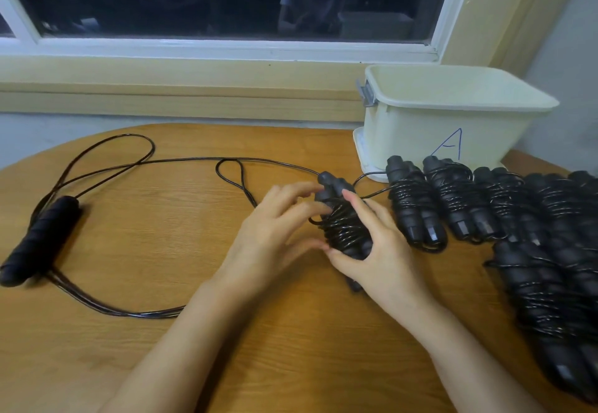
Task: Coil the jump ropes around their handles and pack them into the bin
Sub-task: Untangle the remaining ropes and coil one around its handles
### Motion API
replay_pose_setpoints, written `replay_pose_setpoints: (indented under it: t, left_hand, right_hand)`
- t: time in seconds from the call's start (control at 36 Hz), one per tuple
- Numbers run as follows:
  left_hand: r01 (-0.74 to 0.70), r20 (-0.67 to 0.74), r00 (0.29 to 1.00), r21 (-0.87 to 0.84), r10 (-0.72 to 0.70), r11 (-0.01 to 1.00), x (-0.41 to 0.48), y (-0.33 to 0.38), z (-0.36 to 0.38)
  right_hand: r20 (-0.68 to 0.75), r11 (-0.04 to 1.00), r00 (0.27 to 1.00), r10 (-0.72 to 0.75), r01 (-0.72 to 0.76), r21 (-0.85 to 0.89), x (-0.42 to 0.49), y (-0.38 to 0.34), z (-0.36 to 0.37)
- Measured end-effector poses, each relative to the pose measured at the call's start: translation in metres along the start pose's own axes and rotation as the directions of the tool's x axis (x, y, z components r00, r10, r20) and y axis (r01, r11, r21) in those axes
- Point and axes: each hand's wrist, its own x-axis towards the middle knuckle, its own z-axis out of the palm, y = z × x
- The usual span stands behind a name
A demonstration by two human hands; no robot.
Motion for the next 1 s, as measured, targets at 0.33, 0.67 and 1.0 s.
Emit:
replay_pose_setpoints:
  t: [0.33, 0.67, 1.0]
  left_hand:
    - [-0.09, 0.03, 0.996, 0.105, 0.088, 0.99, 0.001, -0.01, -0.007]
    - [0.302, -0.226, 0.899, -0.303, -0.376, 0.904, 0.004, 0.011, -0.004]
    - [0.508, 0.164, 0.678, -0.809, -0.716, 0.296, 0.012, 0.008, -0.016]
  right_hand:
    - [0.148, 0.955, 0.989, 0.007, -0.051, 0.292, 0.001, -0.011, -0.012]
    - [0.093, 0.976, 0.991, -0.092, 0.072, 0.205, 0.003, -0.009, -0.004]
    - [0.015, 0.93, 0.943, -0.334, 0.332, -0.161, -0.003, -0.017, -0.004]
